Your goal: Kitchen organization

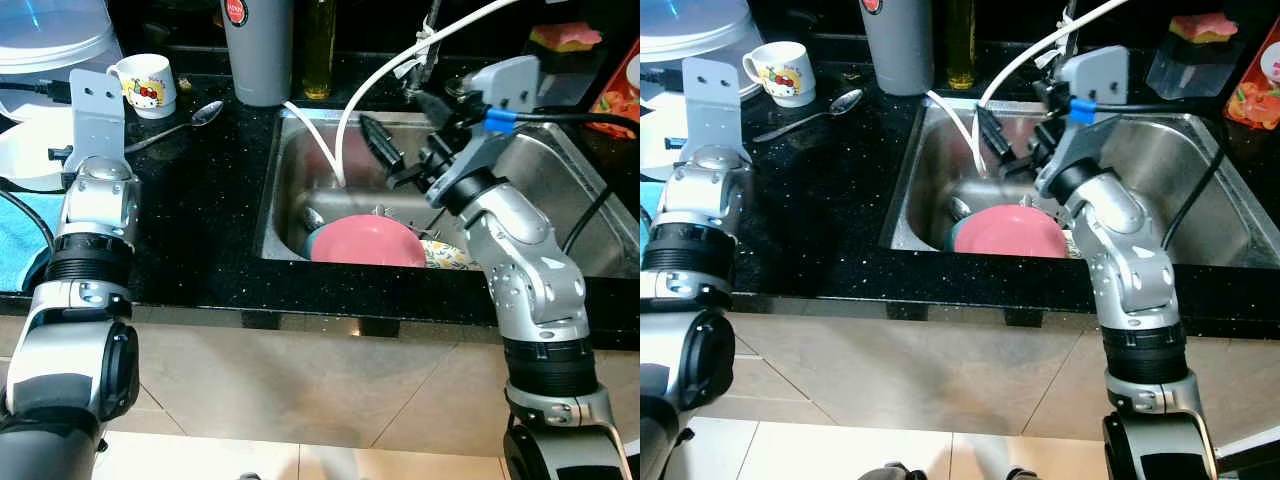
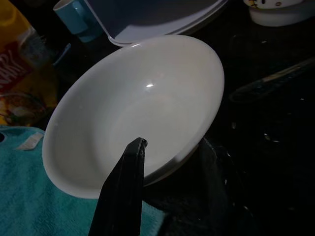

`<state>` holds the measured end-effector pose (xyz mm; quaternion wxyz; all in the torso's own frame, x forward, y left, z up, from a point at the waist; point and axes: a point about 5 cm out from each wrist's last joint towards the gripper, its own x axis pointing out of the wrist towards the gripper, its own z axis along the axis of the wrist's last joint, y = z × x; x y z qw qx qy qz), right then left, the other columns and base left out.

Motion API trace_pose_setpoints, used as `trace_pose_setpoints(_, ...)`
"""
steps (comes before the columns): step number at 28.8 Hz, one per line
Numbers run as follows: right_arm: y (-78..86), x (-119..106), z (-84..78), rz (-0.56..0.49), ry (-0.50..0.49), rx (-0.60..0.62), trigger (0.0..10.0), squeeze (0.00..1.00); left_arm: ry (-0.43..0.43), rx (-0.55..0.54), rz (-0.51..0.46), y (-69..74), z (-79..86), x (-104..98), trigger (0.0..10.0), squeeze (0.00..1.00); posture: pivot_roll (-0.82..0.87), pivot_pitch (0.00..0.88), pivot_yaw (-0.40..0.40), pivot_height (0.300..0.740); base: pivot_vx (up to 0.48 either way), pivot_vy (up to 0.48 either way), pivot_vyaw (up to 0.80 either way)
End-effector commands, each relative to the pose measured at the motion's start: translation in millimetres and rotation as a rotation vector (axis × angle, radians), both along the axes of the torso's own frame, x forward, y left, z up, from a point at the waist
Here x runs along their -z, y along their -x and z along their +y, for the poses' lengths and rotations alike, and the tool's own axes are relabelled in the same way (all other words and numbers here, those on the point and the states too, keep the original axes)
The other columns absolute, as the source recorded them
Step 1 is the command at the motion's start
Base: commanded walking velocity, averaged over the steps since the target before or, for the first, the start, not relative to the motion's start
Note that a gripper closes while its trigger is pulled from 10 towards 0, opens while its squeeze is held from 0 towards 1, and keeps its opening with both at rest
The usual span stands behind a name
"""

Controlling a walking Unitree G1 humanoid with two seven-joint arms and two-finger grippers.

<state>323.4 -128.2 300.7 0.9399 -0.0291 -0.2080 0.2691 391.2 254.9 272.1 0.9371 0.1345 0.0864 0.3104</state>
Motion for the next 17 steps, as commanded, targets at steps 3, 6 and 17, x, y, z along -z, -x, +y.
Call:
trace_pose_setpoints(3,19.1,5.9,16.0,0.019,0.065,-0.191,10.0,0.00,-0.021,-0.038,-0.001,0.8,13.1,-4.3,10.0,0.00,0.15,0.096,0.031,0.740,0.000,0.000,0.00)
trace_pose_setpoints(6,23.1,6.1,18.7,0.017,0.073,-0.231,10.0,0.00,-0.023,-0.038,0.001,0.7,14.3,-4.4,10.0,0.00,0.15,0.096,0.032,0.740,0.000,0.000,0.00)
trace_pose_setpoints(17,32.1,-1.6,17.9,0.003,0.043,-0.302,10.0,0.00,0.035,-0.003,0.044,-1.8,11.5,3.1,10.0,0.00,0.15,0.096,0.035,0.740,0.000,0.000,0.00)
